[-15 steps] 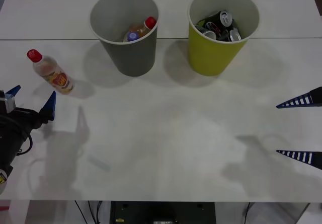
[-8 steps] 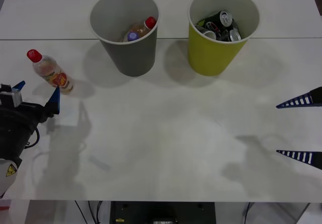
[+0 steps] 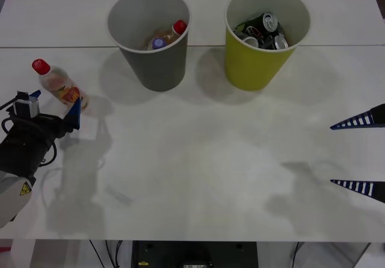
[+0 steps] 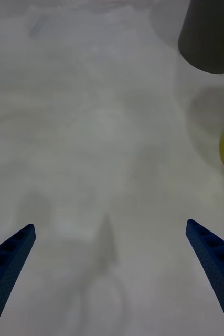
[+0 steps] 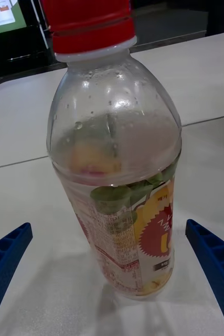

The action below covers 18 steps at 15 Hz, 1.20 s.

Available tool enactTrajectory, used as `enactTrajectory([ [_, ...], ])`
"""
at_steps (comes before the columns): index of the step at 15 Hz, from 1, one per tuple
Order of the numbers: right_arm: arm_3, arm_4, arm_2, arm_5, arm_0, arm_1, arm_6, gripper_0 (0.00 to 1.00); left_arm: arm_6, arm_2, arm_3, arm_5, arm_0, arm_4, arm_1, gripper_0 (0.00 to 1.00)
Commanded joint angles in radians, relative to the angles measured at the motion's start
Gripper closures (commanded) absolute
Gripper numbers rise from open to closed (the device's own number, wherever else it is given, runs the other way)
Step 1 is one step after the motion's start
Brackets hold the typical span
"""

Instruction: Put the can into the green bin and the plastic bottle into the gray bin

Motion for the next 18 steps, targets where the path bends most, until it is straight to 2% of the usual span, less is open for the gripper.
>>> enactTrajectory([
  [1, 0.000, 0.000, 0.000, 0.000, 0.000, 0.000, 0.000, 0.00, 0.002, -0.014, 0.029, 0.000, -0.033, 0.010, 0.000, 0.00],
  [7, 0.000, 0.000, 0.000, 0.000, 0.000, 0.000, 0.000, 0.00, 0.005, -0.082, 0.138, -0.002, -0.156, 0.046, -0.001, 0.00],
  [12, 0.000, 0.000, 0.000, 0.000, 0.000, 0.000, 0.000, 0.00, 0.006, -0.094, 0.160, -0.002, -0.188, 0.078, -0.024, 0.00],
  [13, 0.000, 0.000, 0.000, 0.000, 0.000, 0.000, 0.000, 0.00, 0.008, -0.094, 0.160, -0.002, -0.186, 0.084, -0.032, 0.05],
  [14, 0.000, 0.000, 0.000, 0.000, 0.000, 0.000, 0.000, 0.00, 0.008, -0.092, 0.160, 0.000, -0.186, 0.090, -0.034, 0.81],
  [15, 0.000, 0.000, 0.000, 0.000, 0.000, 0.000, 0.000, 0.00, 0.006, -0.092, 0.160, 0.000, -0.188, 0.095, -0.034, 1.00],
  [18, 0.000, 0.000, 0.000, 0.000, 0.000, 0.000, 0.000, 0.00, 0.006, -0.094, 0.160, 0.000, -0.188, 0.099, -0.034, 1.00],
])
